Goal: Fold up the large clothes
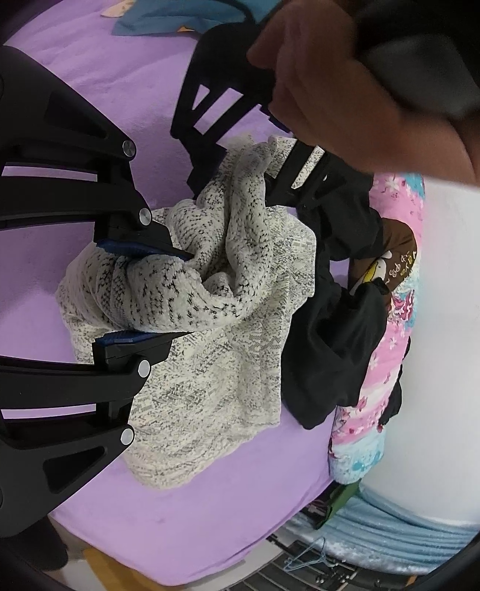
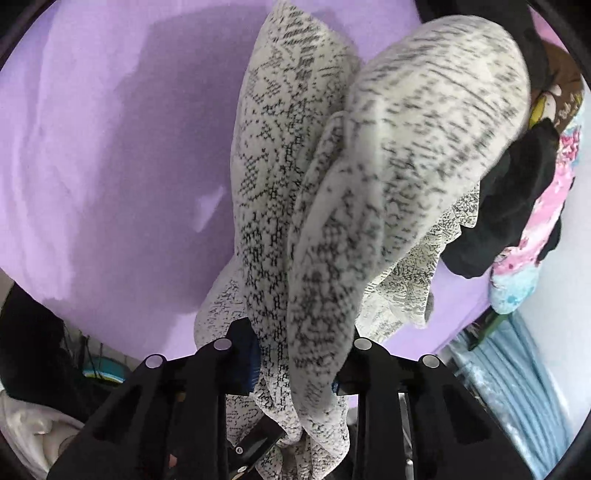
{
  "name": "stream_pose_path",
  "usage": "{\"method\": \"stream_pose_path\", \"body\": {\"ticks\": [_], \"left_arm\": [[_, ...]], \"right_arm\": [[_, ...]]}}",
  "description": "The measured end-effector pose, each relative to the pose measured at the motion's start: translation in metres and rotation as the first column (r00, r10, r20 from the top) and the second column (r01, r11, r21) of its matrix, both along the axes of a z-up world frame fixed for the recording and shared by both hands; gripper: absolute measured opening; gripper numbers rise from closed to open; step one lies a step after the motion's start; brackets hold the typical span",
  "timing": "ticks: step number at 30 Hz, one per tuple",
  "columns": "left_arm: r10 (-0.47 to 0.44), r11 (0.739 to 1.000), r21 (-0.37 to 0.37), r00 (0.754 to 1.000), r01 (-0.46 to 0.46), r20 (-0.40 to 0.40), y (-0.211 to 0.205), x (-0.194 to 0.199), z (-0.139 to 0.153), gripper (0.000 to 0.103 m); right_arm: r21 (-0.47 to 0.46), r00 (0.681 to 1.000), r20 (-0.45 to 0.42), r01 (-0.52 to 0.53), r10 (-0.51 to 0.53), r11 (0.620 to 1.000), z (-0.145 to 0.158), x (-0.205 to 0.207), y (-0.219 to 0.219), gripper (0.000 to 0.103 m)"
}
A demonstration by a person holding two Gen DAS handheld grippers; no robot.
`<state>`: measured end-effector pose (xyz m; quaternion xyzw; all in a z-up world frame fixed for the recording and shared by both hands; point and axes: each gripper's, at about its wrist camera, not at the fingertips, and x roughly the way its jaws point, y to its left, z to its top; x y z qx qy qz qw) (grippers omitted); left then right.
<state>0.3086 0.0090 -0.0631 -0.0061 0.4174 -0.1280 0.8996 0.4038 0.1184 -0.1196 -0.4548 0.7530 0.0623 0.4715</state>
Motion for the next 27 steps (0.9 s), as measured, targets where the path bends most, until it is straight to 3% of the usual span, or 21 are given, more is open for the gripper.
{"method": "stream_pose_path", "body": {"ticks": [9, 13, 22, 27], "left_arm": [[-0.085, 0.989, 0.124, 0.995, 0.079, 0.046, -0.014, -0.021, 0.022, 0.032], [-0.146, 0.970, 0.202, 0.988, 0.132, 0.057, -0.029, -0.034, 0.029, 0.038], [-0.224, 0.941, 0.273, 0.973, 0.199, 0.062, -0.038, -0.059, 0.040, 0.043], [-0.269, 0.897, 0.377, 0.962, 0.230, 0.053, -0.045, -0.074, 0.039, 0.055]], "right_arm": [[0.196, 0.996, 0.043, 0.073, -0.083, 0.978, 0.056, 0.000, -0.042, 0.020], [0.289, 0.993, 0.052, 0.090, -0.110, 0.953, 0.074, -0.009, -0.071, 0.020], [0.454, 0.982, 0.078, 0.119, -0.173, 0.883, 0.083, -0.023, -0.126, 0.020], [0.504, 0.974, 0.092, 0.134, -0.207, 0.853, 0.089, -0.017, -0.142, 0.020]]}}
